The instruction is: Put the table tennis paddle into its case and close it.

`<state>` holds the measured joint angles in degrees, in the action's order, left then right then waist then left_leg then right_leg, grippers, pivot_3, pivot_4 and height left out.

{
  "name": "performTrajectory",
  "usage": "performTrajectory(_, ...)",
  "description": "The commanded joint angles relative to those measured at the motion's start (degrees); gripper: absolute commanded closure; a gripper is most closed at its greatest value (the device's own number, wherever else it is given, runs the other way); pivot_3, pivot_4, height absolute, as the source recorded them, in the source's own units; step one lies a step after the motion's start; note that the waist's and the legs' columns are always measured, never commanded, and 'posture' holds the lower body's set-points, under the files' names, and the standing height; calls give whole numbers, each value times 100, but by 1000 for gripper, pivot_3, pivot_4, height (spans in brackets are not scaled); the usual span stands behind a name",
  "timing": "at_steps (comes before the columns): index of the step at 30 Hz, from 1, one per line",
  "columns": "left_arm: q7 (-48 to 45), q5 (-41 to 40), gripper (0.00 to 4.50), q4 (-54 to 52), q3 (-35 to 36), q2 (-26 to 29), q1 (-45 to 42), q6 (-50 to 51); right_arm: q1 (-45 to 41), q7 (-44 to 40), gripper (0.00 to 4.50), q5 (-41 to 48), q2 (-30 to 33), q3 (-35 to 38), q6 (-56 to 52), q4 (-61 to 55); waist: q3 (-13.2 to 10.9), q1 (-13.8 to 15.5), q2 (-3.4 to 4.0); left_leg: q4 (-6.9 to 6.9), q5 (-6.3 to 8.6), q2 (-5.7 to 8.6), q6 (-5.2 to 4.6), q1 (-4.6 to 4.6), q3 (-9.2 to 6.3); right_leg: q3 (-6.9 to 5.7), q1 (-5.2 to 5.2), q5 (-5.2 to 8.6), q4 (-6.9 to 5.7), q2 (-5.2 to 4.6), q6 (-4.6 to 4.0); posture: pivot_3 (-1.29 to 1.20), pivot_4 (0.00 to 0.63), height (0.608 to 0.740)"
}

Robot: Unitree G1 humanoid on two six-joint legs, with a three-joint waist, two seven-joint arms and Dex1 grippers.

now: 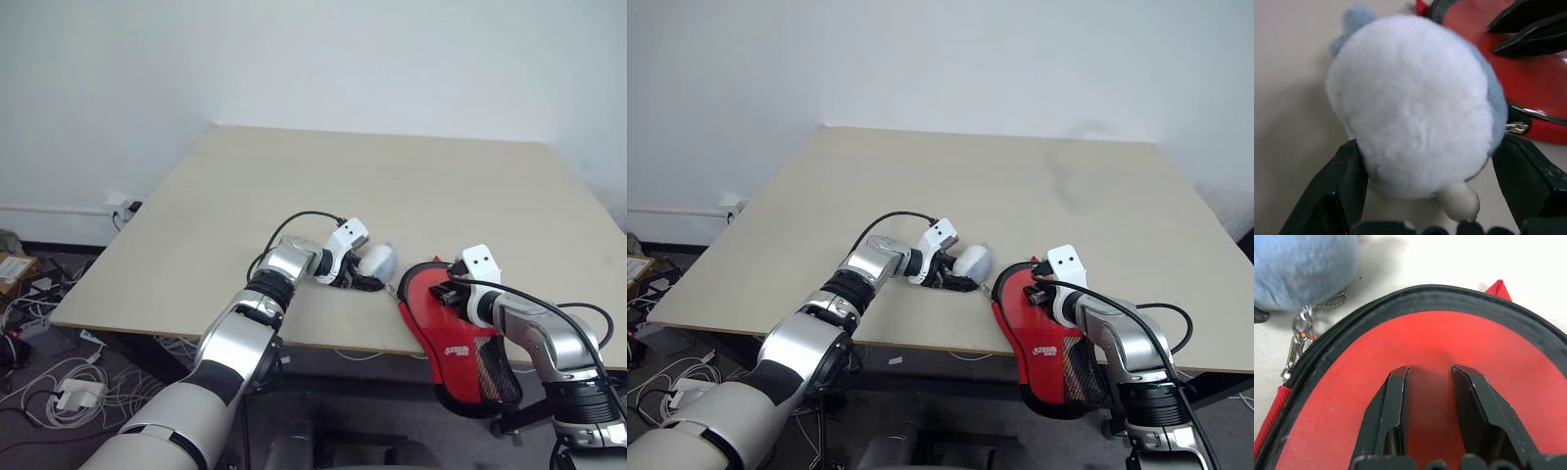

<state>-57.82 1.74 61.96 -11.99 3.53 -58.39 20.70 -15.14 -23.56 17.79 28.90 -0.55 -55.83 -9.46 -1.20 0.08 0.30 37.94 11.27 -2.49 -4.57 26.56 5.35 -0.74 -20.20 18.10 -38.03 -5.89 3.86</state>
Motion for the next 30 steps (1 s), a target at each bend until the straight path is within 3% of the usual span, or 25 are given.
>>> performTrajectory(1,110,-196,1261,138,291,-106,-234,28,59,35,3100,-102,4,-94,-131,114,0,0,0,0,0,0,0,0,0,0,0,0,0,0,0,0,0,715)
performTrajectory(8,327,-223,3579,300,607,-144,-477,-135,66,40,3100,-132,12,-171,-143,129,-1,-1,-1,0,0,1,0,1,-4,0,-1,0,0,0,0,0,0,715)
performTrajectory(11,693,-107,4276,453,622,-175,-590,-350,107,-42,3100,-96,52,-279,-251,79,-1,-1,-2,1,0,1,0,1,-5,0,-1,0,-1,0,0,0,0,715)
performTrajectory(18,1604,-60,4399,838,793,-304,-960,-859,268,-69,3100,-171,161,-662,-475,7,0,-1,-13,0,1,1,-1,1,-8,0,-1,0,-1,0,0,0,0,715)
performTrajectory(30,2855,82,4399,1408,910,-723,-1717,-1401,536,33,3100,-258,73,-686,-693,-357,-2,-1,-32,-1,1,1,-1,1,-14,0,-3,0,-2,1,0,0,0,715)
